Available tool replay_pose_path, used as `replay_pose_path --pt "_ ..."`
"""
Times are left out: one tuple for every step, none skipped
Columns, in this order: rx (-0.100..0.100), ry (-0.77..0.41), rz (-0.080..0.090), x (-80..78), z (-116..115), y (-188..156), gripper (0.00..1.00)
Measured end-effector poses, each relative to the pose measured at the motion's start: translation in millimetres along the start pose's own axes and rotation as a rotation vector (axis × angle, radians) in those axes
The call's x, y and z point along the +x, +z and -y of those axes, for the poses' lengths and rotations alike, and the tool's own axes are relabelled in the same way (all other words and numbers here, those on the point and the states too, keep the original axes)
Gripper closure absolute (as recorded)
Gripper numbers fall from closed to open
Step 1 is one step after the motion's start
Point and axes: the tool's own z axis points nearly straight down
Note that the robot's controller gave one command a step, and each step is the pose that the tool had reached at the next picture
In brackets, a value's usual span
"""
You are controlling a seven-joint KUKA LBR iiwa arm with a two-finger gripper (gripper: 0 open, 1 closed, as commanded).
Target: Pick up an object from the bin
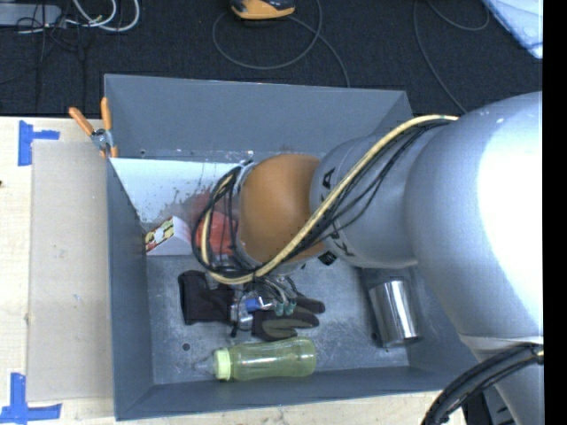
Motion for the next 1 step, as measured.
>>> replay_pose_path --pt "-0.001 0.442 0.005 0.2 42.8 7.2 1.00"
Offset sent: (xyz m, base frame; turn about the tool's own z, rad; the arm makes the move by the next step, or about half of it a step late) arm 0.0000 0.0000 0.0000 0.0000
